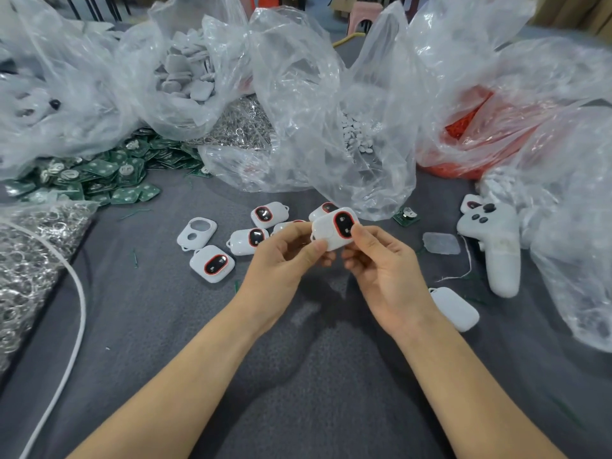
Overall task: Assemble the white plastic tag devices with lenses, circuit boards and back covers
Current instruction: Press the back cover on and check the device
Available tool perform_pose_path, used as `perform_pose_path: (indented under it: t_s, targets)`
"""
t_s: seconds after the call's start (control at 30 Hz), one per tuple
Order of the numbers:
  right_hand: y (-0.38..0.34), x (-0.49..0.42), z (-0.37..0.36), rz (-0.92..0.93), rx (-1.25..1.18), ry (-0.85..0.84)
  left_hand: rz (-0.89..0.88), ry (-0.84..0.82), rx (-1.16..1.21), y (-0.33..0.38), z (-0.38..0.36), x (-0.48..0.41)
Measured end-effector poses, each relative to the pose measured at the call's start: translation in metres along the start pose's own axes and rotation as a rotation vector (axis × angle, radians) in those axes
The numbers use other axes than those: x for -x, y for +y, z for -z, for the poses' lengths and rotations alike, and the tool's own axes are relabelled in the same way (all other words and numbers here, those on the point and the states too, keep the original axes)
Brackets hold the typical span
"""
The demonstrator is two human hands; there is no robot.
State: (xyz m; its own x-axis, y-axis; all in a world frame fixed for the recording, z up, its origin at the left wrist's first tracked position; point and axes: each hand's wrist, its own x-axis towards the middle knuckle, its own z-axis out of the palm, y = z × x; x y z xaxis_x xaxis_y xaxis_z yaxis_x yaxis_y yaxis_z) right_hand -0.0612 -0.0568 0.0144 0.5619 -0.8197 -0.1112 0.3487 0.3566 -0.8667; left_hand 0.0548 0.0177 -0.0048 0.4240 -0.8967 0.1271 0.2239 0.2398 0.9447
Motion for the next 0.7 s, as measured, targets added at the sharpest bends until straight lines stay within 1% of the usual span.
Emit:
perform_pose_path:
  t_s: [0.07, 0.2, 0.3, 0.37, 0.43, 0.53, 0.7]
  targets:
    - [-0.002, -0.001, 0.001, -0.037, -0.022, 0.012, 0.039, 0.006, 0.045, 0.001, -0.001, -0.001]
    - [-0.004, 0.002, -0.001, -0.082, 0.042, -0.012, 0.078, 0.045, 0.019, 0.004, 0.0, -0.002]
    - [-0.003, 0.004, -0.001, 0.012, 0.149, -0.018, 0.038, 0.046, -0.022, 0.006, 0.0, 0.001]
    - [-0.001, 0.004, 0.0, 0.089, 0.211, -0.047, -0.02, 0.046, -0.1, 0.008, 0.0, 0.002]
    - [0.001, 0.004, 0.0, 0.128, 0.205, -0.066, -0.073, 0.053, -0.156, 0.01, -0.001, 0.002]
    - [0.001, 0.005, -0.002, 0.192, 0.207, -0.059, -0.118, 0.039, -0.171, 0.01, -0.002, 0.003]
    - [0.002, 0.006, -0.005, 0.269, 0.304, -0.05, -0.177, 0.022, -0.173, 0.011, -0.003, 0.004]
